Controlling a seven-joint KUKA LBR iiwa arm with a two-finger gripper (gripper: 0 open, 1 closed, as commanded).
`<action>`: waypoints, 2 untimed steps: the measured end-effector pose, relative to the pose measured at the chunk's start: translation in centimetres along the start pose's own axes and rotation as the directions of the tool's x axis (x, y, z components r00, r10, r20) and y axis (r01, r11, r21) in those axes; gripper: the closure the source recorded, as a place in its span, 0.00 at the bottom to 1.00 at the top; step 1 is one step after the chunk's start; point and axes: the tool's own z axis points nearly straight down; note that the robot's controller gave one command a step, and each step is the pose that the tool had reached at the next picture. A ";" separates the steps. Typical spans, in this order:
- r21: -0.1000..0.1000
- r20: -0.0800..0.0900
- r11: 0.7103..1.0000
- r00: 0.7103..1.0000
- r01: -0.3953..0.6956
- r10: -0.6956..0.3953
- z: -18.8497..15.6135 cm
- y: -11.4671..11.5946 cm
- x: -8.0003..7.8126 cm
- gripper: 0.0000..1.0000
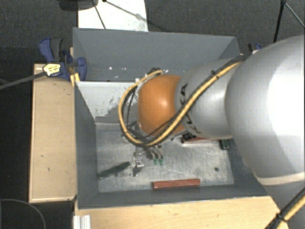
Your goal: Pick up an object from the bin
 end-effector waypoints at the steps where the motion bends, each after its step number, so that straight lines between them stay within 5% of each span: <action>1: 0.000 0.000 1.000 1.000 -0.001 0.001 0.0 0.0 0.0 0.00; 2: 0.001 0.000 0.978 0.978 0.208 -0.208 3.0 4.2 -1.0 1.00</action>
Offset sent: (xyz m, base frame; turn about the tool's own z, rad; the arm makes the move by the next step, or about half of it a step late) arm 0.0052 0.0428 -0.0315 -0.2108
